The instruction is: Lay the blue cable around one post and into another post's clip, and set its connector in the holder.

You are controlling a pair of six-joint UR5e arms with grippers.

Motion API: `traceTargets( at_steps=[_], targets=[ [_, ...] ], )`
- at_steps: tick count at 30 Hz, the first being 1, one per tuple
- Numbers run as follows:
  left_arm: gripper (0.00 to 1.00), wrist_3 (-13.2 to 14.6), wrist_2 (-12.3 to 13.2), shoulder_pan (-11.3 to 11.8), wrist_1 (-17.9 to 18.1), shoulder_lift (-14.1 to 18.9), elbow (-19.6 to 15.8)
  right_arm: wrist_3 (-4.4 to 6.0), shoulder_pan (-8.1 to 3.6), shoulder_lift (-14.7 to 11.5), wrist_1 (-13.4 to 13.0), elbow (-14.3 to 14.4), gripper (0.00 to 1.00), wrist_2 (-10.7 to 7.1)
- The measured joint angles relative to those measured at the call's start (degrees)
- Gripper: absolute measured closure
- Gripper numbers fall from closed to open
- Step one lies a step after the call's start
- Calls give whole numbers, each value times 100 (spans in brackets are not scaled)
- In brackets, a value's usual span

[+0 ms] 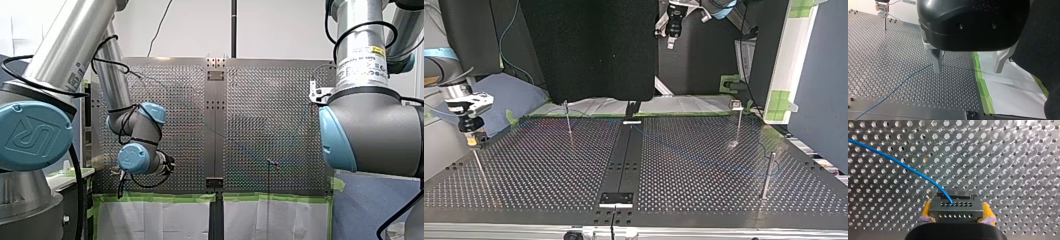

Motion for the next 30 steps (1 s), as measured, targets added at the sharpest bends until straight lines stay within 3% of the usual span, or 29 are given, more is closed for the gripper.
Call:
traceTargets(
  at_steps=[6,15,30],
  targets=[
    [0,5,3,0,-4,-3,0,169,18,103,-231,23,73,1],
    [0,9,8,0,-12,-3,0,273,3,148,-406,20,73,-11],
    [0,18,8,0,-30,0,0,356,-10,150,-544,15,73,-63]
  ],
)
